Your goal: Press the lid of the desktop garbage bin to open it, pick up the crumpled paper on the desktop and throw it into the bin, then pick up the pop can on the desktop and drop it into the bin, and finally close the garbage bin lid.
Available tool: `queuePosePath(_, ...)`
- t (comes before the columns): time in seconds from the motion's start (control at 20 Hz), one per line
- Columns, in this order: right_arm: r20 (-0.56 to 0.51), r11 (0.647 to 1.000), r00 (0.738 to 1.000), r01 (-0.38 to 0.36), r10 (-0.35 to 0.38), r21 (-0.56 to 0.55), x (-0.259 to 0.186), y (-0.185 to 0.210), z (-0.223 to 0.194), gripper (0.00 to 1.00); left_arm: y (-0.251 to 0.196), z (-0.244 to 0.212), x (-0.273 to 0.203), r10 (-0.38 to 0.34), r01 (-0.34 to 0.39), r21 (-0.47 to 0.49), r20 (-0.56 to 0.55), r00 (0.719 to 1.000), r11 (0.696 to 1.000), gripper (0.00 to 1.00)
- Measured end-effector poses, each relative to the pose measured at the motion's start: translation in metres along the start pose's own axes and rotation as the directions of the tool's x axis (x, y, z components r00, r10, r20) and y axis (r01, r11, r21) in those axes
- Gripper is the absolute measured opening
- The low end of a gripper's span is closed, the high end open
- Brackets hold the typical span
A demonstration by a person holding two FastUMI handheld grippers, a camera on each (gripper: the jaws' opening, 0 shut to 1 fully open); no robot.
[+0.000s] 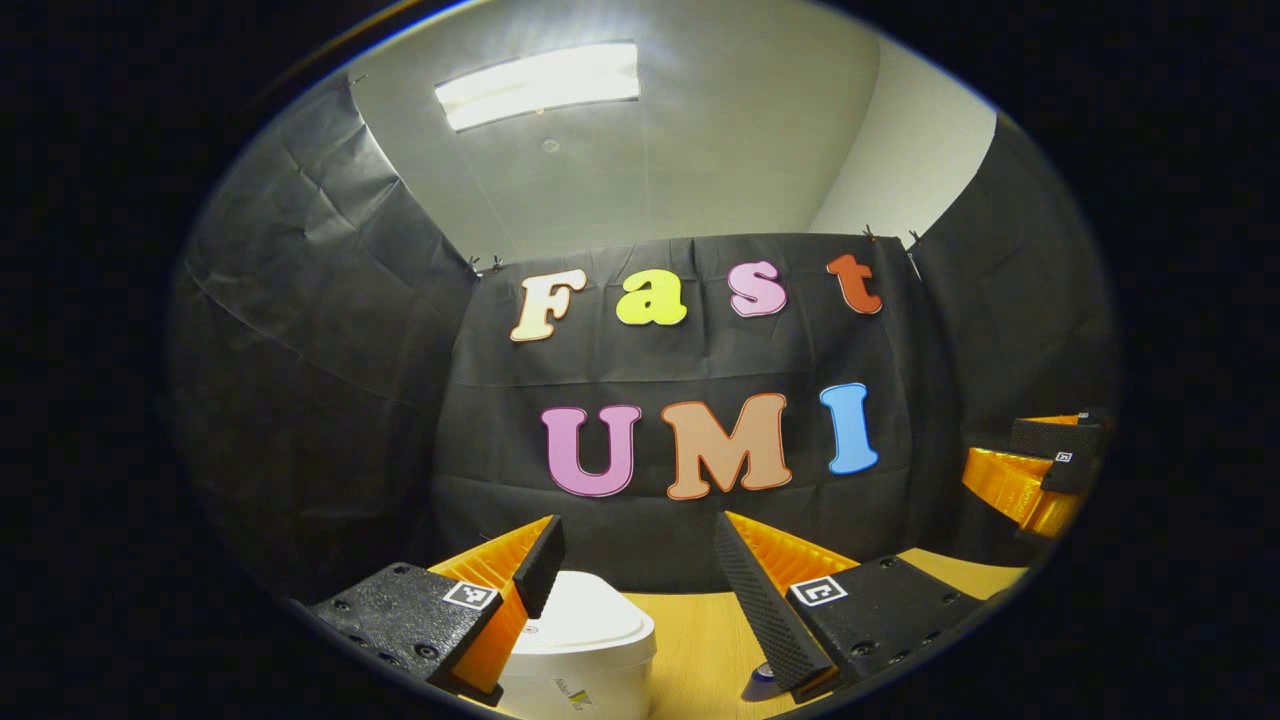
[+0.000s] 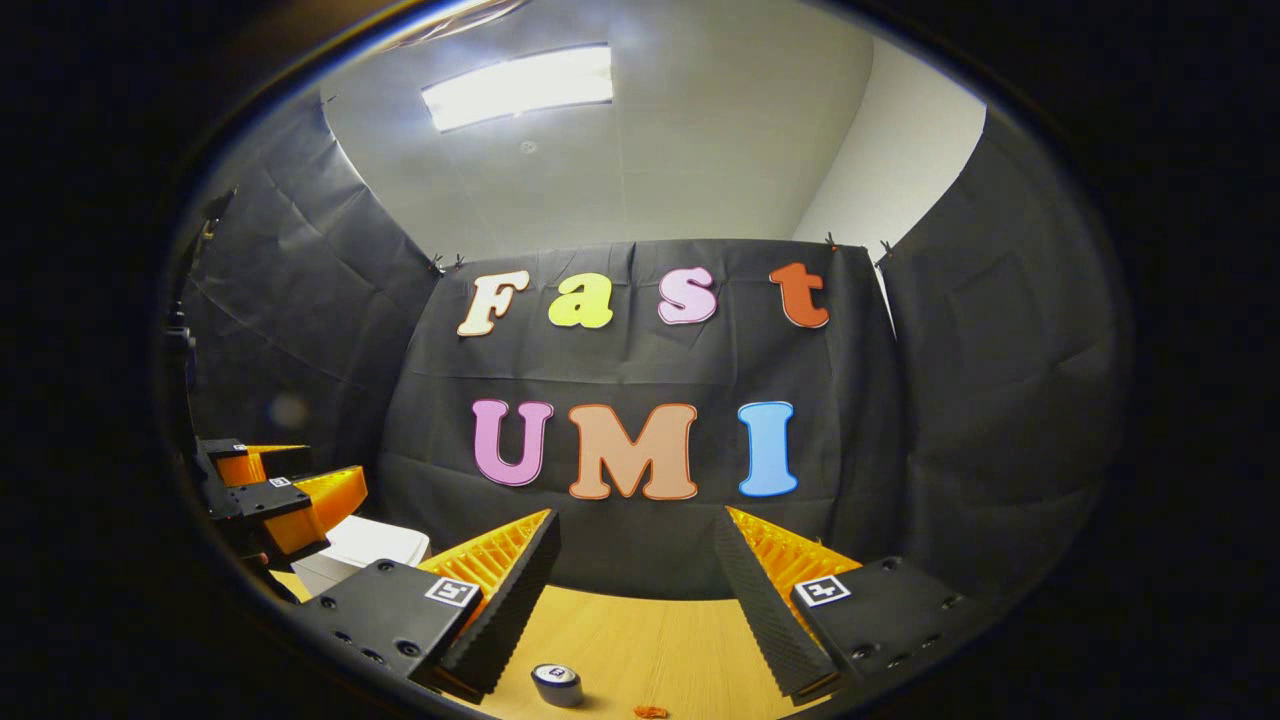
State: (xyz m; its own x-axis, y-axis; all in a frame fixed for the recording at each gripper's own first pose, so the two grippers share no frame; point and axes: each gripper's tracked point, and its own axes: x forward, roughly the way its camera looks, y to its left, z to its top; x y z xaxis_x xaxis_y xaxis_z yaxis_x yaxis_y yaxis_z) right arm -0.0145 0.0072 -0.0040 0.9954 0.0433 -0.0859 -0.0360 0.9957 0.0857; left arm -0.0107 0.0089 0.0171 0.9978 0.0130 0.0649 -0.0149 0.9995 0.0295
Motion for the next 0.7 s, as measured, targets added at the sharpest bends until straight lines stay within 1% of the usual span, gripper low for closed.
queuePosePath(0.05, -0.004, 1.000, 1.000, -0.004, 0.004, -0.006, -0.001, 0.001, -0.001, 0.98, 0.000, 0.001, 0.001, 0.002, -0.002, 0.005, -0.001, 1.000, 1.000, 0.93)
queuePosePath(0.1, -0.009, 1.000, 1.000, -0.008, 0.008, -0.015, -0.001, 0.001, -0.002, 0.98, 0.001, 0.000, 0.001, 0.003, -0.003, 0.009, -0.002, 1.000, 1.000, 0.90)
queuePosePath(0.35, -0.025, 0.999, 1.000, -0.011, 0.010, -0.041, -0.002, -0.002, -0.005, 0.98, 0.000, -0.002, 0.001, 0.008, -0.008, 0.030, -0.012, 1.000, 1.000, 0.90)
queuePosePath(0.4, -0.032, 0.999, 0.999, -0.015, 0.014, -0.038, -0.001, -0.001, -0.005, 0.98, 0.001, -0.004, 0.001, 0.015, -0.014, 0.038, -0.012, 1.000, 0.999, 0.92)
queuePosePath(0.45, -0.036, 0.999, 0.999, -0.017, 0.015, -0.037, -0.001, -0.002, -0.006, 0.98, 0.001, -0.004, 0.002, 0.018, -0.017, 0.042, -0.015, 1.000, 0.999, 0.88)
queuePosePath(0.7, -0.045, 0.999, 0.999, -0.001, -0.001, -0.035, -0.001, -0.011, -0.009, 0.98, 0.014, -0.011, 0.004, 0.062, -0.060, 0.061, -0.036, 0.997, 0.996, 0.88)
